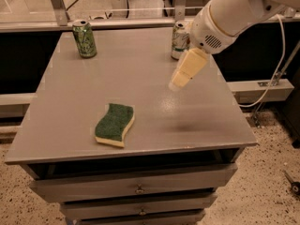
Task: Move green can near 7up can
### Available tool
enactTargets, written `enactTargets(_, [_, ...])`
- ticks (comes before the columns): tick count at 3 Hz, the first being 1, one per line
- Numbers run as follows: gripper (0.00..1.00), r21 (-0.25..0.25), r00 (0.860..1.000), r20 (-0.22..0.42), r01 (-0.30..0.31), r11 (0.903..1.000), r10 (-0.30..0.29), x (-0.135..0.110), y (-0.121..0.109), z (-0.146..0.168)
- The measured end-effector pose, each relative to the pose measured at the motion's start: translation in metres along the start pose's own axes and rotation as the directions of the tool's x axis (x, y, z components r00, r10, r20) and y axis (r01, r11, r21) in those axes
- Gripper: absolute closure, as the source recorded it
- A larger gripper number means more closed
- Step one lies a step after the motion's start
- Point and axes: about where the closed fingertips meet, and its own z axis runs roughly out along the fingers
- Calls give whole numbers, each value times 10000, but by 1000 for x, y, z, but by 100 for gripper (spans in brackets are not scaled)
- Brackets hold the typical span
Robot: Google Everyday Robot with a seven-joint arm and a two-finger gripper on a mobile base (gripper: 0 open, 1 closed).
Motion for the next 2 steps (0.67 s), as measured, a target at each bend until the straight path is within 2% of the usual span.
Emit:
enactTargets(1, [0,0,10000,0,0,10000,0,0,0,0])
enactTargets(2, [0,-80,9973,712,-166,9998,172,-24,-6,27])
